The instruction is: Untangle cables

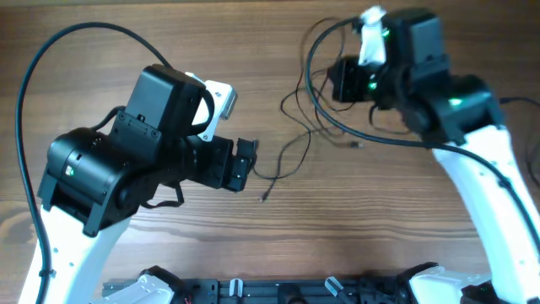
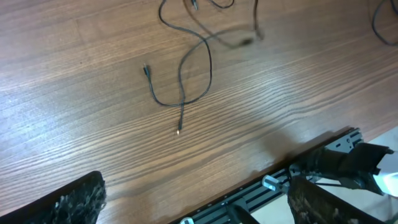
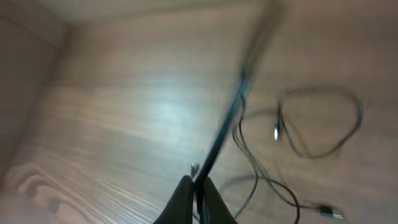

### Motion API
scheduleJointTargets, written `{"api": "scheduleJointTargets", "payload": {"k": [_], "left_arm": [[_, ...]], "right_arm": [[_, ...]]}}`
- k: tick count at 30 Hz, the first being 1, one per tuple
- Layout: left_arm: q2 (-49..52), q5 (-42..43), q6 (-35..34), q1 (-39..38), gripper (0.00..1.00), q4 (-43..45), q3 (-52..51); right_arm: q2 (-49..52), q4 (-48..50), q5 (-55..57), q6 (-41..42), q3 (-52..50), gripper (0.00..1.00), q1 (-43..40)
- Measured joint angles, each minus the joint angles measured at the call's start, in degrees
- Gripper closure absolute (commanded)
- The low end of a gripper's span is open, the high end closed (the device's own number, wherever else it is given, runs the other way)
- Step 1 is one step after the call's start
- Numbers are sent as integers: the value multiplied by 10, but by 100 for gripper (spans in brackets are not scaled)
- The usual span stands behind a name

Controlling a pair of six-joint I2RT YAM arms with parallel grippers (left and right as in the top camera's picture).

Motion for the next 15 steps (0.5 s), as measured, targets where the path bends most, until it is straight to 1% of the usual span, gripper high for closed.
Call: {"api": "scheduleJointTargets", "payload": {"k": [4,7,9,12,13,15], "left_arm": [[0,0,0,0,4,0,0],[0,0,0,0,4,1,0],[1,0,0,0,4,4,-3],[6,0,0,0,4,7,-13],[9,0,0,0,4,9,-14],[15,0,0,0,4,13,-15]], "right_arm": [[-3,-10,1,-30,148,96,0],[-3,30,31,-45,222,96,0],[-6,56,94,-56,258,96,0],[-15,78,247,-75,272,96,-6],[-15,77,281,-88,272,96,-17],[-12,66,328,-113,272,96,-69]]}}
